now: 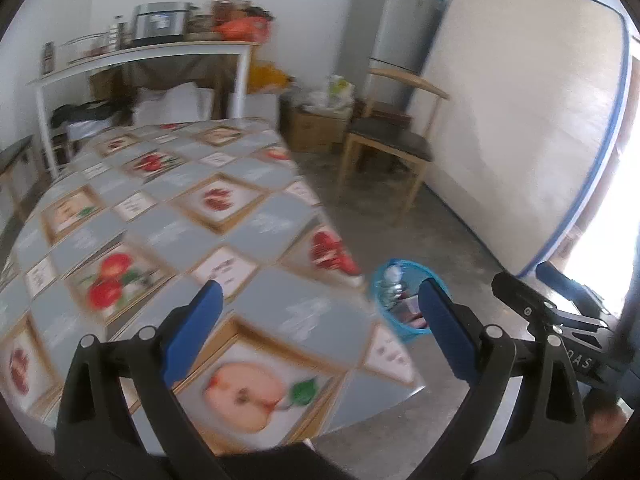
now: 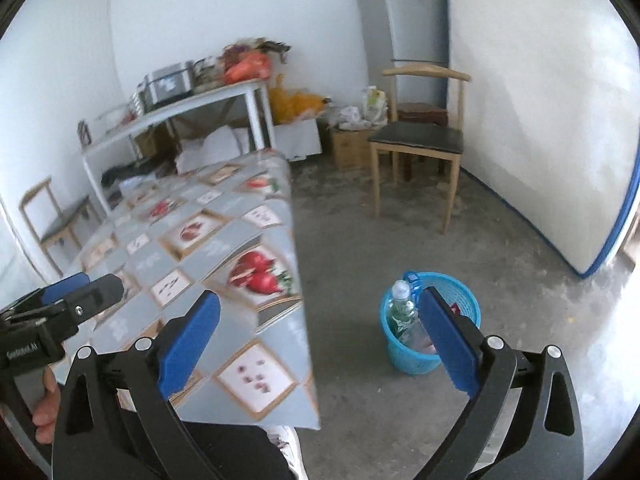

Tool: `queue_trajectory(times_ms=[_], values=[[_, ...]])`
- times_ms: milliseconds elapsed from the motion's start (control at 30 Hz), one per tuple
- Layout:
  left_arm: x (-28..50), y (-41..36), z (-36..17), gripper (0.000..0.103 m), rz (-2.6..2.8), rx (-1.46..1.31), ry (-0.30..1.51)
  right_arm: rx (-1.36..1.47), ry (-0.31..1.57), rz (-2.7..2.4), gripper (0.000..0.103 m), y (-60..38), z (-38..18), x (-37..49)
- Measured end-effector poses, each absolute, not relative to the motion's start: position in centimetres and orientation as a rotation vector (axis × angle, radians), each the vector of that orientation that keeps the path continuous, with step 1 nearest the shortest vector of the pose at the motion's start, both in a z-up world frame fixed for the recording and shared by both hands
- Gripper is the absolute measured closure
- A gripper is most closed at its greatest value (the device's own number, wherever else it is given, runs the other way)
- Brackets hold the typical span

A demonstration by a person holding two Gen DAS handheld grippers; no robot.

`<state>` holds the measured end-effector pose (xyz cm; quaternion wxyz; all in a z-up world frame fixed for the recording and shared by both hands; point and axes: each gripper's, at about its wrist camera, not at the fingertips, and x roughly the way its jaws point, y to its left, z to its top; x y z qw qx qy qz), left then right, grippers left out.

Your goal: Collect trash

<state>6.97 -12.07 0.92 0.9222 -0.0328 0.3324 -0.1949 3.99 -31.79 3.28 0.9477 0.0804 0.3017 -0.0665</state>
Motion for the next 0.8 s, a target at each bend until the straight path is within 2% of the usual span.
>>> queue_trajectory(times_ms=[500, 800], values=[[3.3, -6.8, -0.1, 0.008, -0.061, -0.08, 0.672, -0.037, 0.6, -0.141, 0.006, -24.7, 4.9, 3.6], [1.2, -7.6, -0.7, 0.008, -0.058, 0.047, 0.698, 0.016, 0.622, -0.169, 0.006, -24.4, 4.7, 3.2]])
